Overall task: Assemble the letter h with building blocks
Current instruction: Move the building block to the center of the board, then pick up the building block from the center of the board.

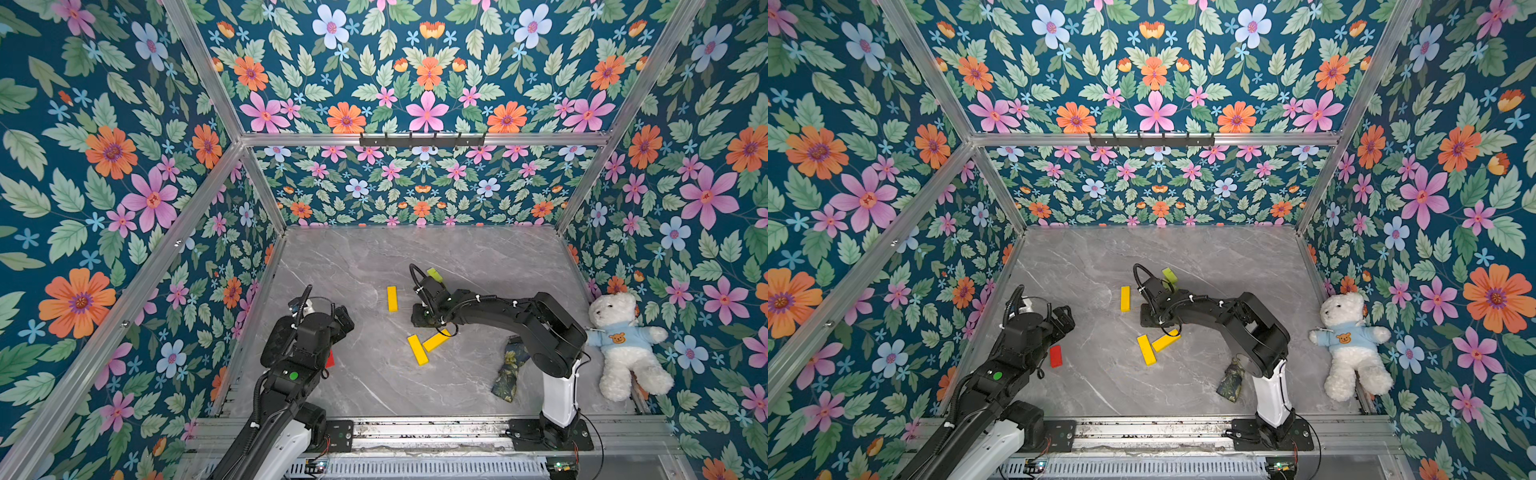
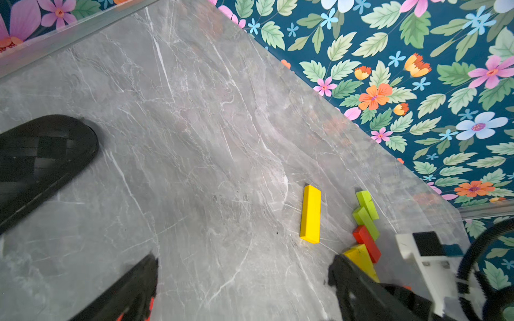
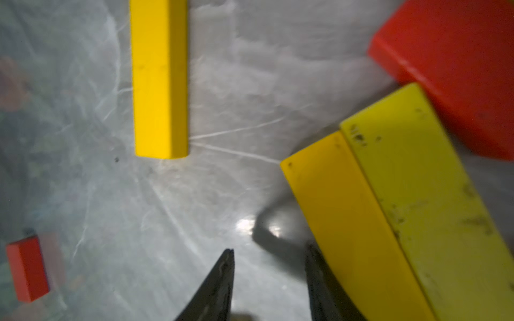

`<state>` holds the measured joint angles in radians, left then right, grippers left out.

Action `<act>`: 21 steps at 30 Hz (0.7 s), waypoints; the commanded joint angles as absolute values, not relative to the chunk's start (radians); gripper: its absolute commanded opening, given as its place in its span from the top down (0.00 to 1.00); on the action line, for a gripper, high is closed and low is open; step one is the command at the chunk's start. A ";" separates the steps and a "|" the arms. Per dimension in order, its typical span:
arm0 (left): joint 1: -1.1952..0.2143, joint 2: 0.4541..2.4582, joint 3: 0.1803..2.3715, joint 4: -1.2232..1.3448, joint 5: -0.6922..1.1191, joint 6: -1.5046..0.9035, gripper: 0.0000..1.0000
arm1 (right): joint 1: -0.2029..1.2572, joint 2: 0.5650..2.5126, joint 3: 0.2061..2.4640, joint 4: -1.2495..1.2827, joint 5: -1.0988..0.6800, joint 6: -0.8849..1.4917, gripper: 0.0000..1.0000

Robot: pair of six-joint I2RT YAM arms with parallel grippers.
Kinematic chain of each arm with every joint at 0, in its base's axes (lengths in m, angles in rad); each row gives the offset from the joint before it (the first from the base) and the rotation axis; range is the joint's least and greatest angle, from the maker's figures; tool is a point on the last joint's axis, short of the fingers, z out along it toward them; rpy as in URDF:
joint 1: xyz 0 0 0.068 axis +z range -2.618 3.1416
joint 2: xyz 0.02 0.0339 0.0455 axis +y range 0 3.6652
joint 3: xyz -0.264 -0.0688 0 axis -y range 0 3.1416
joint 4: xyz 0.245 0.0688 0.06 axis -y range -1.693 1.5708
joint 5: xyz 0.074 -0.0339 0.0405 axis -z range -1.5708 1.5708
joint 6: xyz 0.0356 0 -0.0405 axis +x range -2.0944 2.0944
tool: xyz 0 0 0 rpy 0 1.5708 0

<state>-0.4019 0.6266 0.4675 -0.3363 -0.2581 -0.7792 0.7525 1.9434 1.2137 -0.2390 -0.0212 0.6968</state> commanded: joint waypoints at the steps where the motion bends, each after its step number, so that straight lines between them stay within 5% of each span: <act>1: -0.403 0.645 0.457 -0.298 -0.239 -0.781 0.00 | 0.727 1.916 1.168 -0.327 0.062 0.751 0.55; 12: -0.401 0.682 0.470 -0.281 -0.213 -0.759 0.00 | 0.633 1.807 1.312 -0.405 0.028 0.481 0.47; 21: -0.402 0.692 0.462 -0.271 -0.200 -0.764 0.00 | 0.610 1.961 1.448 -0.530 0.123 0.813 0.36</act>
<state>-0.4019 0.6899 0.4622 -0.2916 -0.2054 -0.7605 0.6098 1.9518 1.4414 -0.4931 0.0723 0.6540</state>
